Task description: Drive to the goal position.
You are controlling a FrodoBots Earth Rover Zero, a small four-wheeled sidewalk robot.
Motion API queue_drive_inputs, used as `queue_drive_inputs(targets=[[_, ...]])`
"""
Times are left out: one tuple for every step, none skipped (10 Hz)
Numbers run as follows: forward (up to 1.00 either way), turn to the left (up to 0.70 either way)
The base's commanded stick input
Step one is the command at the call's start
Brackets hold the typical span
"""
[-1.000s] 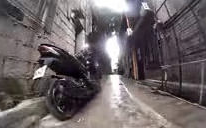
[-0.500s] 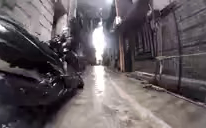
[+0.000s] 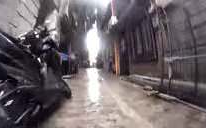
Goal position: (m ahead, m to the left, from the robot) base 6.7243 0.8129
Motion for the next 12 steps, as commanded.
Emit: queue_drive_inputs(targets=[[0.99,0.0],[0.99,0.0],[0.99,0.0],[0.99,0.0],[0.99,0.0],[0.99,0.3],[0.99,0.4],[0.99,0.05],[0.99,0.0],[0.99,0.0],[0.99,0.0],[0.99,0.0]])
